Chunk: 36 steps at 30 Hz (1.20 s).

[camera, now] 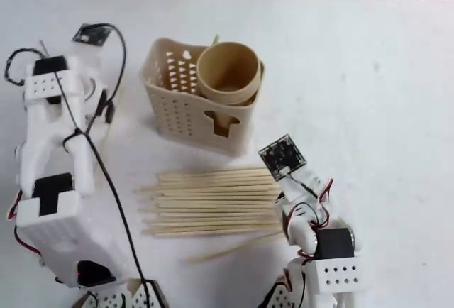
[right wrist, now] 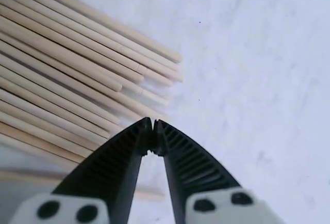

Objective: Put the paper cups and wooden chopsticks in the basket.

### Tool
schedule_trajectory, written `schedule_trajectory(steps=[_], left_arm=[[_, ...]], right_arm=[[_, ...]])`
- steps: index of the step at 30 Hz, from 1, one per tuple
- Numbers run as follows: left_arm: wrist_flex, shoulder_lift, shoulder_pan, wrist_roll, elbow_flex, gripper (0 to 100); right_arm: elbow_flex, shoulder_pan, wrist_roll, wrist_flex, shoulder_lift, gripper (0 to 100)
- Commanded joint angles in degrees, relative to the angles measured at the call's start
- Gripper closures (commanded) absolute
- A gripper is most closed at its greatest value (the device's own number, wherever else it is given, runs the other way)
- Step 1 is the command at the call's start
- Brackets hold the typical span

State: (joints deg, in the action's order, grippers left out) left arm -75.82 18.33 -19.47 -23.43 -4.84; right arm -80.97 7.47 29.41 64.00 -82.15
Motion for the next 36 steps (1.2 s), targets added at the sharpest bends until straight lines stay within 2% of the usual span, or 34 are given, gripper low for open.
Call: schedule_trajectory(steps=[1, 6, 11, 16, 21, 24, 31, 36], left_arm=[[6.1, 0.2, 3.6, 1.8, -1.4, 83], [11.7, 7.5, 3.3, 2.3, -1.1, 83], [11.8, 15.3, 3.3, 2.6, -4.7, 84], [3.8, 19.7, 2.9, 2.8, -11.3, 84], [-2.2, 23.2, 1.1, 3.4, -15.7, 96], [-3.9, 23.8, -0.8, 4.5, -17.2, 98], [-6.2, 14.1, -5.1, 4.4, -18.2, 98], [-13.7, -1.3, -2.9, 4.7, -24.4, 98]], right_arm=[[0.2, -0.4, -0.1, -0.9, -0.6, 98.1], [0.1, -0.9, 0.3, -0.6, -0.6, 98.2], [0.0, -0.9, 2.3, -0.3, -0.6, 98.2], [-1.8, -0.9, 3.8, 1.3, -0.6, 98.2], [-2.7, -0.9, 3.8, 0.2, -0.6, 98.2], [-2.8, -0.9, 3.5, 0.2, -0.6, 98.2], [-4.5, -0.8, 3.5, -2.0, -0.6, 98.2], [-5.3, -0.8, 3.4, -3.2, -0.6, 98.2]])
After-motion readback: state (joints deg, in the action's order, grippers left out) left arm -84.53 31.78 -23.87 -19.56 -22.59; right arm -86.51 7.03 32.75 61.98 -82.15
